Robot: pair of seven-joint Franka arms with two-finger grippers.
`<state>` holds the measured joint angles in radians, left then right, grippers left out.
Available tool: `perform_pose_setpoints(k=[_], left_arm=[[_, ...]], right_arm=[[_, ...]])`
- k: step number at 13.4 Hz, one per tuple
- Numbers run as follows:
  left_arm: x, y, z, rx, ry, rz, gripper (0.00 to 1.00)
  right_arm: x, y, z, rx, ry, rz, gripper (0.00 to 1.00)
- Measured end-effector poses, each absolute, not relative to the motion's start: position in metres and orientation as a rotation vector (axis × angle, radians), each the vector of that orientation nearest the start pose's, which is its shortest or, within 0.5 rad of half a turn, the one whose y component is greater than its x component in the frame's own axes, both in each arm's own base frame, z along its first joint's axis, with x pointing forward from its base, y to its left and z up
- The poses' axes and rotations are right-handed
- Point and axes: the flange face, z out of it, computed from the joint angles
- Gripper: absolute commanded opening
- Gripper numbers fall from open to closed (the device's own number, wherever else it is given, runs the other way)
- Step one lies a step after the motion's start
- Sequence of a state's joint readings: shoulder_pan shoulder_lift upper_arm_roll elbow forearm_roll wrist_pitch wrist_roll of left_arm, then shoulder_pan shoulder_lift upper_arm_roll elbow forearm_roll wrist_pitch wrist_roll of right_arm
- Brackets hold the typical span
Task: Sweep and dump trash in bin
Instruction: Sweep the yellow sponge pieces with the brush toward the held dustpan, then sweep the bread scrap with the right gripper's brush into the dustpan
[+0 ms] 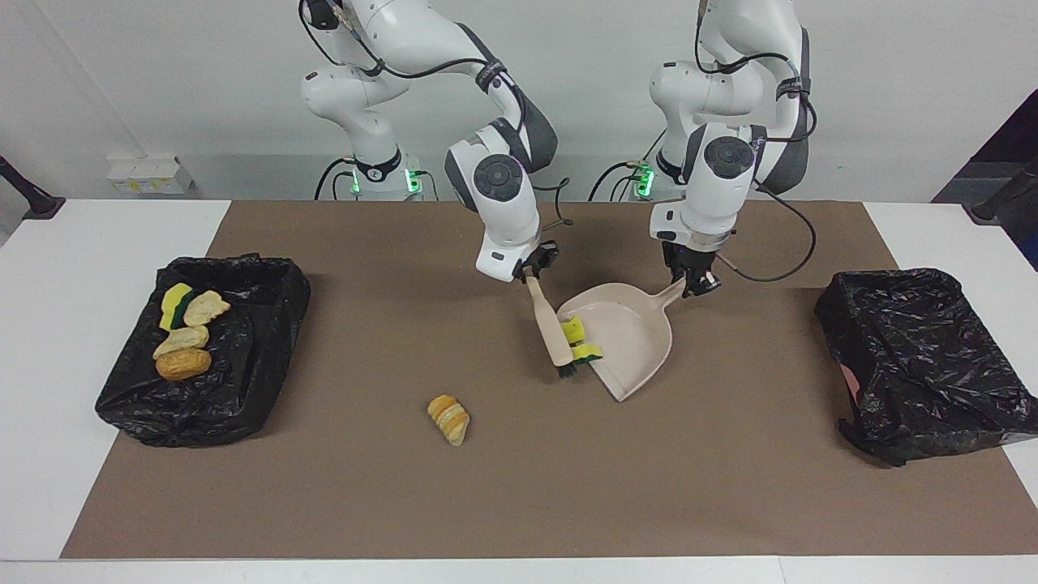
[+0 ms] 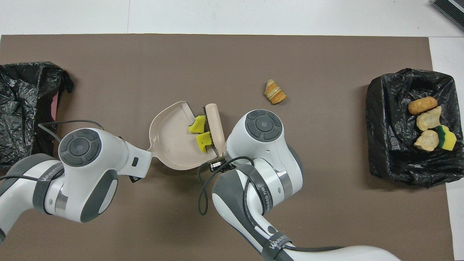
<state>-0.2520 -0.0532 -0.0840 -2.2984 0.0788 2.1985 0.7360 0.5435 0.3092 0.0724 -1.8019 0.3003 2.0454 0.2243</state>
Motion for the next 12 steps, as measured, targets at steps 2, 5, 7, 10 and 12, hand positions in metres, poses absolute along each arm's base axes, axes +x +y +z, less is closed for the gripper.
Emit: perform_pose_setpoints(k=[2,5,7,10,12], left_arm=[[0.473,-0.162,0.367,-2.613,1.637,0.092,0.0],[0.473,-0.162,0.367,-2.614,1.637,0.092,0.0],[0.473,-0.162,0.367,-2.614,1.637,0.092,0.0],[0.473,-0.162,0.367,-2.615,1.635,0.091,0.0],[0.473,-0.162,0.367,-2.615,1.635,0.091,0.0]], right_arm=[[0.522,0.37,0.389,-2.868,-0.32,0.232,0.0],[0.548,0.328,0.404,-2.907,-0.259,0.272,0.0],[0.566,0.293,0.404,-2.992,-0.245,0.237,0.0],[0.588,0.244,0.402,-3.111,-0.228,0.181,0.0],[0.601,0.213,0.399,-3.176,-0.205,0.159,0.0]])
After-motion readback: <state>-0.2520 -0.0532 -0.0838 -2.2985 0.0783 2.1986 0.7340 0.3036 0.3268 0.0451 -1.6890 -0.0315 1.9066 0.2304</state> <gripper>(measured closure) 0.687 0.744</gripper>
